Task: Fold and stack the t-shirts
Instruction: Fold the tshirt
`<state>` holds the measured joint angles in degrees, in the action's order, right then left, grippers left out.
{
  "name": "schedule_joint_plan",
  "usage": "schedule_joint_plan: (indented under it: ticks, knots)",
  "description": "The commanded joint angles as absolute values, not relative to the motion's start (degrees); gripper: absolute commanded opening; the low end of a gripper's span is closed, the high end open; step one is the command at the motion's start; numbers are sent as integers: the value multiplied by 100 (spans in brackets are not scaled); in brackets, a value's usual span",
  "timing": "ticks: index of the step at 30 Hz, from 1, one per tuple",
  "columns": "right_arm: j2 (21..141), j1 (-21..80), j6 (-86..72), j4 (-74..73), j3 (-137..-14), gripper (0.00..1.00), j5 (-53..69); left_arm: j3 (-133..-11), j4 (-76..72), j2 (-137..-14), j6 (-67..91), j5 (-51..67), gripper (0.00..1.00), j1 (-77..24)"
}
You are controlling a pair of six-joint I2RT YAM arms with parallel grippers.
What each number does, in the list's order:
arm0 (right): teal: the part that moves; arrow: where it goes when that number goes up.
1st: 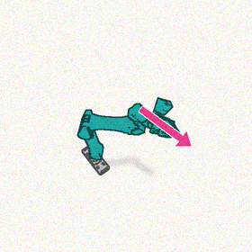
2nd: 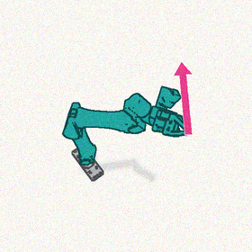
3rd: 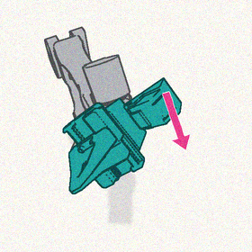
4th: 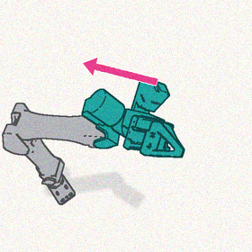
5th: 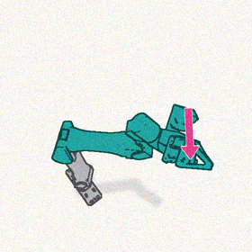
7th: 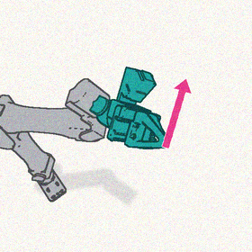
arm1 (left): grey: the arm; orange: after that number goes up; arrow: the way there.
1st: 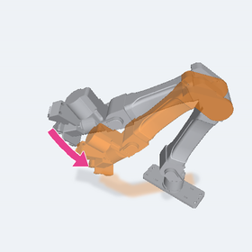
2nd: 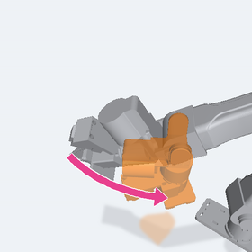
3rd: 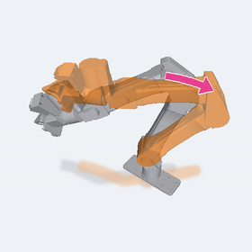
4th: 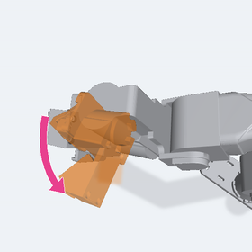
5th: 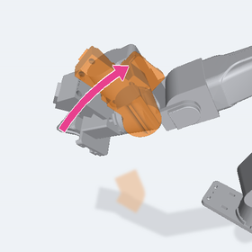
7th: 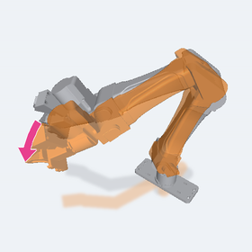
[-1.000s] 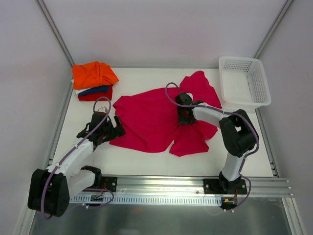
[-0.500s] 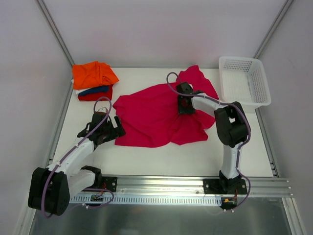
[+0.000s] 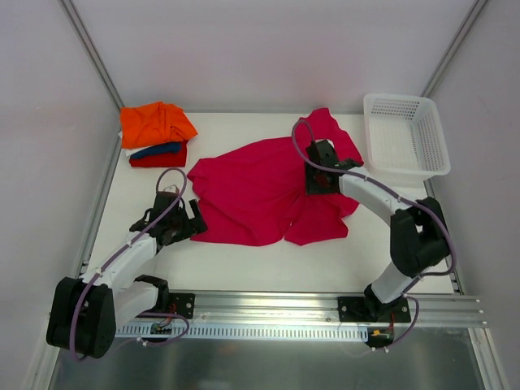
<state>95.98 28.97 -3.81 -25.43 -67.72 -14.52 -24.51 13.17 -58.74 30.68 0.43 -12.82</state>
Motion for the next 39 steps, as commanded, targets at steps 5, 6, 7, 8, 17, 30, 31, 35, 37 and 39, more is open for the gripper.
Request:
schedule_joint_plan:
  ticks: [5, 6, 7, 8, 17, 30, 31, 35, 37, 39]
  knots:
    - [8448, 2935, -334, -2812, -6610, 48, -1573, -2311, 1336, -5713, 3199, -53, 86, -1336]
    - [8377, 2936, -334, -2821, -6592, 48, -1573, -2303, 1345, -5722, 3208, -35, 82, -1336]
    - [8289, 2936, -343, -2830, -6574, 48, -1565, -2311, 1336, -5748, 3225, -18, 79, -1327]
    - [8227, 2936, -351, -2830, -6548, 48, -1547, -2312, 1327, -5765, 3234, -18, 74, -1327]
    - [7419, 3023, -764, -2681, -5512, 48, -1468, -2241, 1327, -5651, 3340, 246, 48, -1327]
    - [6258, 3542, -1722, -2610, -3788, 48, -1555, -2162, 1327, -5660, 3384, 334, 5, -1336]
    - [6197, 3551, -1731, -2645, -3762, 48, -1582, -2162, 1327, -5669, 3384, 325, 3, -1336]
    - [5916, 3673, -1828, -2812, -3665, 48, -1617, -2145, 1327, -5722, 3375, 316, 0, -1336]
    - [5880, 3744, -1889, -2883, -3639, 48, -1722, -2153, 1327, -5722, 3366, 299, 0, -1345]
    - [5801, 3832, -1960, -2909, -3525, 48, -1766, -2145, 1327, -5696, 3358, 308, 0, -1345]
